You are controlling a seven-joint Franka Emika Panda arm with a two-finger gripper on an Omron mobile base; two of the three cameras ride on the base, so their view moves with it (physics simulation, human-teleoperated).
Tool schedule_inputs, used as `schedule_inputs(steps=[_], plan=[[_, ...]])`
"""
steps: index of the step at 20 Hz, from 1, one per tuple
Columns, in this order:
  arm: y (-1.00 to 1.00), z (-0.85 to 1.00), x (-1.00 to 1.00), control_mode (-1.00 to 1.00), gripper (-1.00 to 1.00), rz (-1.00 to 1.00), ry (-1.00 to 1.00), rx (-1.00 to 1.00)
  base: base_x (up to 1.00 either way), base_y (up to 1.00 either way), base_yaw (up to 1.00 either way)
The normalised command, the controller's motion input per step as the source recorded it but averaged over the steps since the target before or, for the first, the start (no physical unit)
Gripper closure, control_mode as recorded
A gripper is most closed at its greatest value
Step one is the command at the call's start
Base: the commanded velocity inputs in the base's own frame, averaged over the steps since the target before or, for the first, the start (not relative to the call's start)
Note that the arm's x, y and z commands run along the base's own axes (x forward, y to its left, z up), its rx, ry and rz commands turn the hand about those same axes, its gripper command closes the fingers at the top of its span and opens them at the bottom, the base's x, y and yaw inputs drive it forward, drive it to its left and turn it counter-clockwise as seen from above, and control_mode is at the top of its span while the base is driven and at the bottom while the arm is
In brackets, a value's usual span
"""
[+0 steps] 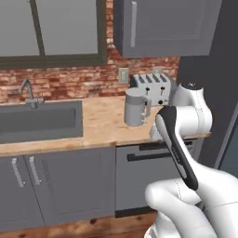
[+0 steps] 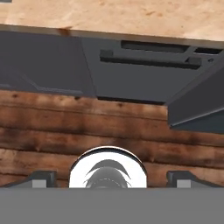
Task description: Navigate to the dishwasher.
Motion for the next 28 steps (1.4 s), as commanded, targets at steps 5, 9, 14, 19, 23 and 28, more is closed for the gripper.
schedule_inputs(steps=[5, 9, 14, 19, 23, 28], plan=[[0.0, 0.0, 0.0, 1.0, -1.0, 0.0, 0.0, 0.0, 0.48, -0.3, -0.25], [0.0, 0.0, 0.0, 1.0, -1.0, 0.0, 0.0, 0.0, 0.51, -0.19, -0.2], [0.0, 0.0, 0.0, 1.0, -1.0, 0.0, 0.0, 0.0, 0.52, -0.22, -0.16], [0.0, 0.0, 0.0, 1.0, -1.0, 0.0, 0.0, 0.0, 0.43, -0.32, -0.13], [0.0, 0.0, 0.0, 1.0, -1.0, 0.0, 0.0, 0.0, 0.33, -0.37, -0.09], [0.0, 0.0, 0.0, 1.0, -1.0, 0.0, 0.0, 0.0, 0.31, -0.36, -0.05]])
